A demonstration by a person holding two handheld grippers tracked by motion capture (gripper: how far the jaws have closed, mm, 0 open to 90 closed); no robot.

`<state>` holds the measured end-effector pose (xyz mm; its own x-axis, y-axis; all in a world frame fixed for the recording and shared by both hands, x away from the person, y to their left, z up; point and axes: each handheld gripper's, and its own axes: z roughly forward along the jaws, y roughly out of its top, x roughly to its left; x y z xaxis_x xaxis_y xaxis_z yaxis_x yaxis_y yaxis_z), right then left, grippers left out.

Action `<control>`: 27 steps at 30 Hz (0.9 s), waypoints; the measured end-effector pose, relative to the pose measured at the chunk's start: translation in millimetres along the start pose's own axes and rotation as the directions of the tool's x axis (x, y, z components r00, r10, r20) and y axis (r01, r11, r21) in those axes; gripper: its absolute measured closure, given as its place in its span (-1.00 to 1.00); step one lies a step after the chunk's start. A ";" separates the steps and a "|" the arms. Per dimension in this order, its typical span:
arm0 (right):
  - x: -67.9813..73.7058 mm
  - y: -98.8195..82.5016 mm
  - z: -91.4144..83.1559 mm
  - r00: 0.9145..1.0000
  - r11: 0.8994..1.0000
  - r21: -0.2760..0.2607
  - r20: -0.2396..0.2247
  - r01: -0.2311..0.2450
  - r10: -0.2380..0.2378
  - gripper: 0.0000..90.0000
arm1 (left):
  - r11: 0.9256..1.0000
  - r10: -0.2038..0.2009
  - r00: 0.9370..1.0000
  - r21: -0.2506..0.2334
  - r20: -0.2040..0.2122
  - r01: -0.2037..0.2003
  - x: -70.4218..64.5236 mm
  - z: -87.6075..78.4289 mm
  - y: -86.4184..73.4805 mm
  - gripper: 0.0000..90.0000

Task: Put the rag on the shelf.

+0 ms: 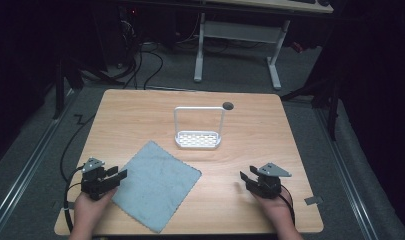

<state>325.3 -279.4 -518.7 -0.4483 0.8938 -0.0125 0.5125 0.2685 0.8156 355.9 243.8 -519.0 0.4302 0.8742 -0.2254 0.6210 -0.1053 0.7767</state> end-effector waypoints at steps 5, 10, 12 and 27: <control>5.2 1.3 2.0 1.000 1.000 0.001 -0.010 0.019 -0.019 0.17 | 1.000 0.007 1.000 -0.018 0.008 -0.007 -0.9 -2.6 0.9 0.23; 7.2 1.5 4.0 0.999 0.999 0.002 -0.016 0.033 -0.033 0.18 | 1.000 0.020 1.000 0.000 0.015 -0.020 -2.2 0.4 0.0 0.24; 10.7 2.8 4.6 0.999 1.000 -0.006 -0.036 0.021 -0.021 0.21 | 0.999 0.031 0.999 0.005 0.024 -0.031 -3.8 1.1 -0.1 0.33; 136.9 47.5 64.3 0.935 0.976 0.054 -0.302 0.212 -0.187 1.00 | 0.979 0.133 0.989 0.145 0.058 -0.141 -16.9 12.4 -9.0 1.00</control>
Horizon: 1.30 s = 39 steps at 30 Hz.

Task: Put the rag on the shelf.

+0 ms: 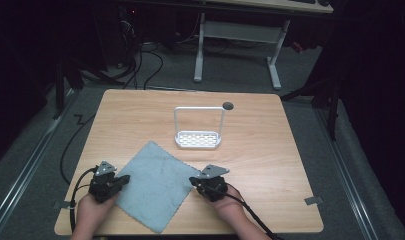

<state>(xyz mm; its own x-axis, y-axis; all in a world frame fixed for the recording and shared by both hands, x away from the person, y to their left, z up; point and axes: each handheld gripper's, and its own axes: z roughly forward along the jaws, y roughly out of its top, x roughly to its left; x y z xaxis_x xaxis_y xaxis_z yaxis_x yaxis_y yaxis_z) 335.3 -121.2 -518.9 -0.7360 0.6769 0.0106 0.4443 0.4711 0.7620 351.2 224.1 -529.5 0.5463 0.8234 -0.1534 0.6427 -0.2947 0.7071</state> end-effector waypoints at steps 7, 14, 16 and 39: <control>-9.2 -10.3 2.6 0.999 0.997 0.071 0.043 0.011 -0.014 1.00 | 0.999 0.019 0.991 0.024 0.133 -0.022 -15.5 3.6 -1.1 1.00; -48.2 -38.6 -33.3 0.989 0.995 0.073 0.135 -0.063 0.052 1.00 | 0.988 0.117 0.944 0.056 0.310 -0.141 -69.7 18.5 2.2 1.00; -53.9 -42.6 -38.3 0.987 0.995 0.072 0.148 -0.076 0.064 1.00 | 0.986 0.128 0.932 0.058 0.338 -0.157 -78.8 21.3 2.6 1.00; -63.9 -79.9 -83.8 0.978 0.986 0.045 0.145 -0.159 0.151 0.84 | 0.974 0.216 0.924 0.002 0.316 -0.228 -115.7 30.9 7.7 0.79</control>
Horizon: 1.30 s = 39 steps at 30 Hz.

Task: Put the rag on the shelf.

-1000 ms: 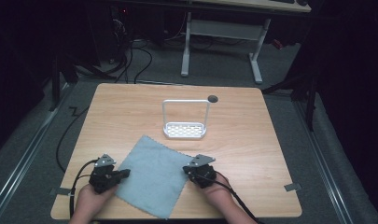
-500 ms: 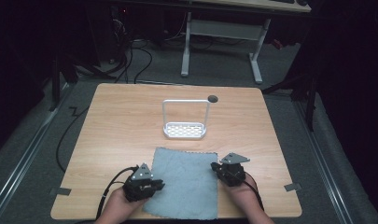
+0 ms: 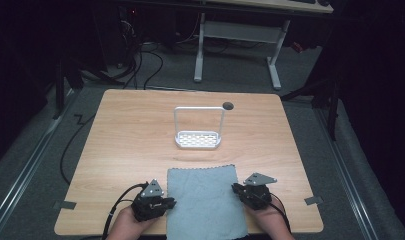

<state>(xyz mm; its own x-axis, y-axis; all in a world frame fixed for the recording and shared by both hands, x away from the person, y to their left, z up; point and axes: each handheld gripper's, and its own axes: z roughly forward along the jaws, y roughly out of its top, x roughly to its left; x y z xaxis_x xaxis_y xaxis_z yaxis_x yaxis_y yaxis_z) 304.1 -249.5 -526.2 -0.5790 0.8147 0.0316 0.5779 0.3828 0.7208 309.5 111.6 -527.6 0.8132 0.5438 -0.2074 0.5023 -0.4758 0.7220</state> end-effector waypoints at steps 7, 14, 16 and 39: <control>-9.9 4.7 -9.2 0.997 0.991 -0.107 -0.004 -0.083 0.083 0.69 | 0.979 -0.180 0.973 -0.126 -0.145 0.162 42.0 1.2 17.6 0.41; -15.4 2.7 -6.1 0.995 0.991 -0.099 0.015 -0.093 0.095 0.53 | 0.974 -0.222 0.946 -0.108 -0.238 0.201 52.8 27.6 35.8 0.20; -13.2 3.7 -6.4 0.997 0.992 -0.108 0.030 -0.065 0.069 0.52 | 0.974 -0.223 0.943 -0.104 -0.248 0.203 51.5 29.6 38.1 0.30; -40.8 40.6 43.5 0.989 0.991 -0.018 0.069 -0.131 0.132 0.22 | 0.979 -0.189 0.961 -0.118 -0.202 0.168 40.5 34.5 31.6 0.98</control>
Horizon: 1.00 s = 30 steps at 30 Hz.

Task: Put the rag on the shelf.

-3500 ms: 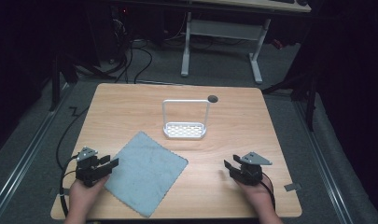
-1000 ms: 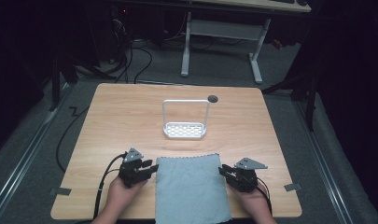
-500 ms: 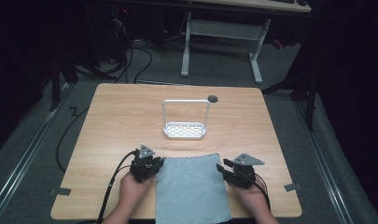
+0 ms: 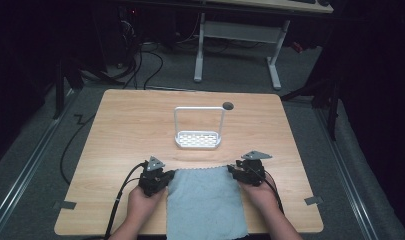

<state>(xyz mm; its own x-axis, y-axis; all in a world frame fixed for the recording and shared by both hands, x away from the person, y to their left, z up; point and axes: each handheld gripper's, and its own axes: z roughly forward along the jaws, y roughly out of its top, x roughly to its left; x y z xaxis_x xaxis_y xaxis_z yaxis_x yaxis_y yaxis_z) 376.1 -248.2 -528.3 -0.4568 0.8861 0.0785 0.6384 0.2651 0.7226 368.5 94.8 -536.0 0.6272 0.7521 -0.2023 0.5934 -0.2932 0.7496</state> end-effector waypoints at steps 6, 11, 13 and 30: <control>13.2 -2.9 0.4 0.996 0.997 -0.008 0.035 0.079 -0.079 0.62 | 1.000 -0.004 1.000 0.001 0.003 0.004 0.6 0.2 0.2 0.98; 15.4 -3.8 1.2 0.995 0.995 -0.017 0.022 0.093 -0.093 0.93 | 1.000 -0.005 1.000 0.001 0.002 0.005 0.6 0.1 0.2 0.98; 16.0 -3.7 1.5 0.996 0.995 -0.018 0.016 0.093 -0.093 0.97 | 1.000 -0.006 1.000 -0.007 0.003 0.006 0.3 -0.3 0.0 0.98; 24.7 -2.5 -34.3 0.997 0.973 -0.223 -0.038 0.059 -0.069 0.97 | 0.979 0.009 1.000 -0.204 0.021 -0.004 -0.9 -28.8 4.1 0.98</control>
<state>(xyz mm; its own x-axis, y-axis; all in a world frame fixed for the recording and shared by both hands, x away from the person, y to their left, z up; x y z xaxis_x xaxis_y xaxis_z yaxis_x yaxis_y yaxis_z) 342.0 -240.0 -504.6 -0.5229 0.8507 0.0545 0.4561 0.2252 0.8609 355.9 109.9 -514.6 0.6431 0.7367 -0.2091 0.4754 -0.1700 0.8632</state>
